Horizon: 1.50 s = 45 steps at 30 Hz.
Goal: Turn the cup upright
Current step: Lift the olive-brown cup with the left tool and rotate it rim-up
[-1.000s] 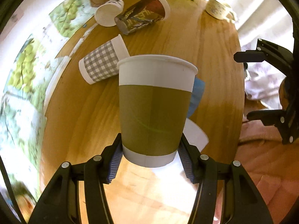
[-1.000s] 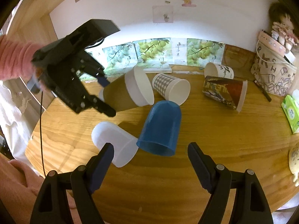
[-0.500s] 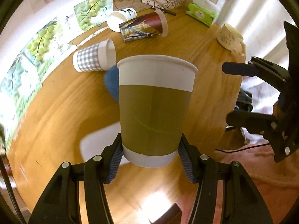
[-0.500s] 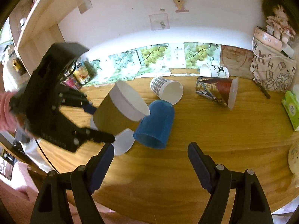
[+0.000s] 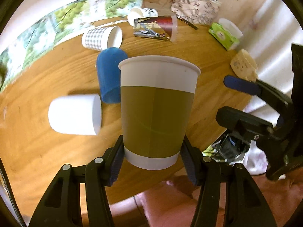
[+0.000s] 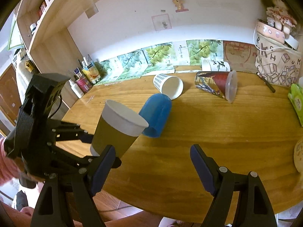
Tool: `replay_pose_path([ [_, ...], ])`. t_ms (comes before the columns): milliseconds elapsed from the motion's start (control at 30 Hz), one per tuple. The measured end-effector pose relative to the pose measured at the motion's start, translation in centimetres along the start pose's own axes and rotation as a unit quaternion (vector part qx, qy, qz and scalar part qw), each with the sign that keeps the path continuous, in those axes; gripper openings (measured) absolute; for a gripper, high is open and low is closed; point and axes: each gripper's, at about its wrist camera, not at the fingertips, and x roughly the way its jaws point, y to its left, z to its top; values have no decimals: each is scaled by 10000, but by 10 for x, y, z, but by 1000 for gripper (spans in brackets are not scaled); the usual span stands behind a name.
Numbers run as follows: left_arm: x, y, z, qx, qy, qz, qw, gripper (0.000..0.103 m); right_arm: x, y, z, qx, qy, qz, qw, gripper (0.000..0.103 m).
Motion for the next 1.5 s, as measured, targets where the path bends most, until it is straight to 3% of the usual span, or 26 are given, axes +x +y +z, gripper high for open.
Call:
replay_pose_path([
  [533,35,-5,-15,-1586,18,-76,9873,60,-11,-37,-16,380,95,168,9991,82],
  [1033,66,-7,-26,-2199,354,-132,9748,60,3,-61,-13,634,448,284,9966,82],
  [1500,70,2,-33,-2316,543,-319,9708,61,39,-60,-12,1106,1062,1063,9824,82],
])
